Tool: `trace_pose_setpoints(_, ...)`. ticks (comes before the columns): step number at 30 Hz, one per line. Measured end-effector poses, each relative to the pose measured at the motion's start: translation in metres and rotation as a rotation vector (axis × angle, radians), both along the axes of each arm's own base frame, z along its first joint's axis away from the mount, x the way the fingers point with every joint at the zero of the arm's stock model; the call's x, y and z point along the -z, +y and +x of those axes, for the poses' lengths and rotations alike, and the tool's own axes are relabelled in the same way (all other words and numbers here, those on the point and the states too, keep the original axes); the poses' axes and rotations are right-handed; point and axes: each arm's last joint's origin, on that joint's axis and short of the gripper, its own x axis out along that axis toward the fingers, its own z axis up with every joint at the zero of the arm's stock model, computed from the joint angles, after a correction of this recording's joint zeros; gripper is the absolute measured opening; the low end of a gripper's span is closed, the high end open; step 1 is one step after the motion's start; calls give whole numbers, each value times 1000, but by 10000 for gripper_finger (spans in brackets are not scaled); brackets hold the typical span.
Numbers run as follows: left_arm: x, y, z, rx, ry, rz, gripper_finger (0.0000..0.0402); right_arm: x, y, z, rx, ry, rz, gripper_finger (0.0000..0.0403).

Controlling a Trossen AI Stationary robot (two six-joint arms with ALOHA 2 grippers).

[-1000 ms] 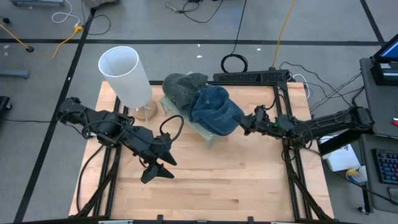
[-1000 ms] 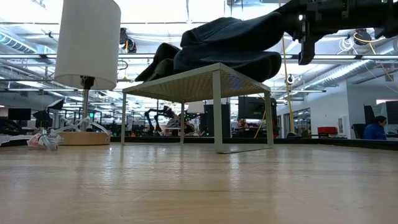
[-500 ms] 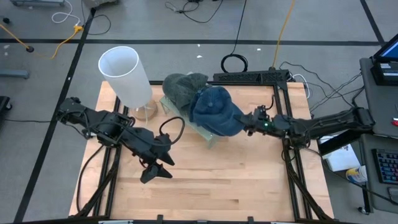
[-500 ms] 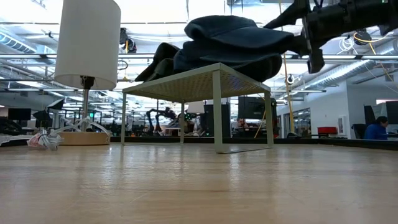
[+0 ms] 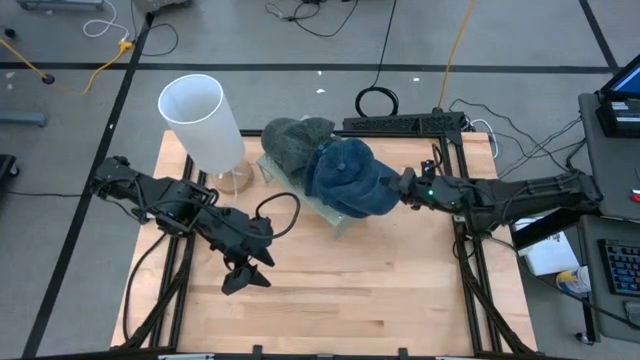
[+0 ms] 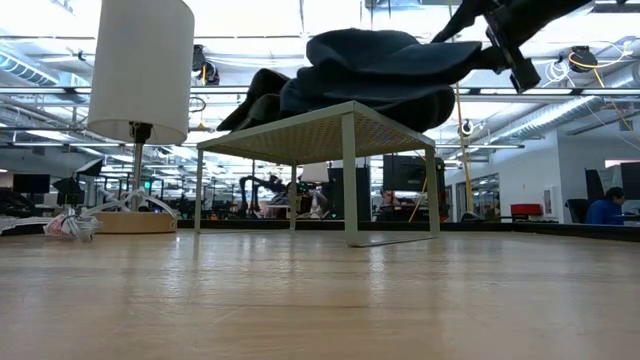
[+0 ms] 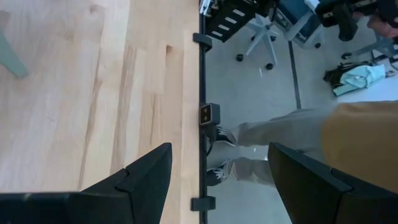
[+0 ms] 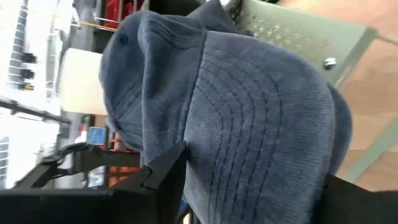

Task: Pick & Place hat
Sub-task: Stack the blue cap on top of the stacked blue caps on the shelf

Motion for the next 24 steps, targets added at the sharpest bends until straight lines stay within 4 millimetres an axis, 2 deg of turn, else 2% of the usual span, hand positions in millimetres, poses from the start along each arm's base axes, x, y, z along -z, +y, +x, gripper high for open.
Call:
trace_pose_setpoints(13,-1,-1,-5,99,16,-36,271,0,1,6,-3,69,-11,180)
trace_pose_setpoints(24,-14,7,-27,86,-24,-6,271,1,6,3,69,96,-80,240)
